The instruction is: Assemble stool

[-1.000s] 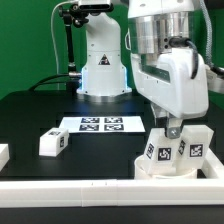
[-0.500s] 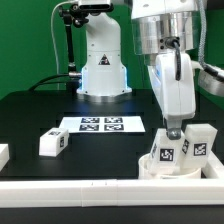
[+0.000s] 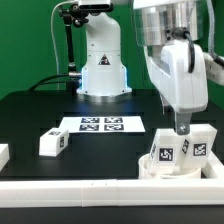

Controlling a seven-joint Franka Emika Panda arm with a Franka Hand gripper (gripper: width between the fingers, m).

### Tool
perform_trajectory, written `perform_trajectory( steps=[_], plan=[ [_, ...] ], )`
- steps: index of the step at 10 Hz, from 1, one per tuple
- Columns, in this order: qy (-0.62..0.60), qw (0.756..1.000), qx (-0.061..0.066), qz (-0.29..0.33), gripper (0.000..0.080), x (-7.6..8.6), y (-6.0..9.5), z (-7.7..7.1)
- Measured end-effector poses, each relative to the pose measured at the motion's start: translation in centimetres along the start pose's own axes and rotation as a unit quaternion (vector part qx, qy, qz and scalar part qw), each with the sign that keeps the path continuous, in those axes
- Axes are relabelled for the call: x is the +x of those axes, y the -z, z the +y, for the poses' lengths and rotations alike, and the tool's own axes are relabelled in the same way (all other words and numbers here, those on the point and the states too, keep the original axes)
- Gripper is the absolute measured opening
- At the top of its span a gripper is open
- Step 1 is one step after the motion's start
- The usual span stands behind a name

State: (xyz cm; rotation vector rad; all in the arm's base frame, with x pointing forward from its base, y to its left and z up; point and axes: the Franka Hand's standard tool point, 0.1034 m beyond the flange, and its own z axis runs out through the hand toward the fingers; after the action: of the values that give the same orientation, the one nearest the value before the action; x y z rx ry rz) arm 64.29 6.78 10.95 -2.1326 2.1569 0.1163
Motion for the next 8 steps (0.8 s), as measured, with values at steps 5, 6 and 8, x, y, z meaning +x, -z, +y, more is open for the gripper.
perform_trajectory(
  steps=[5,6,8],
  plan=[
    [0.192,0.981,-0.019,0.028,0.0649,-0.07,-0.29,0.38],
    [0.265,0.963,-0.025,0.041,0.0649,-0.21,-0.34,0.4],
    [0.351,0.935,-0.03,0.048,0.0649,-0.68,-0.5,0.37]
  ],
)
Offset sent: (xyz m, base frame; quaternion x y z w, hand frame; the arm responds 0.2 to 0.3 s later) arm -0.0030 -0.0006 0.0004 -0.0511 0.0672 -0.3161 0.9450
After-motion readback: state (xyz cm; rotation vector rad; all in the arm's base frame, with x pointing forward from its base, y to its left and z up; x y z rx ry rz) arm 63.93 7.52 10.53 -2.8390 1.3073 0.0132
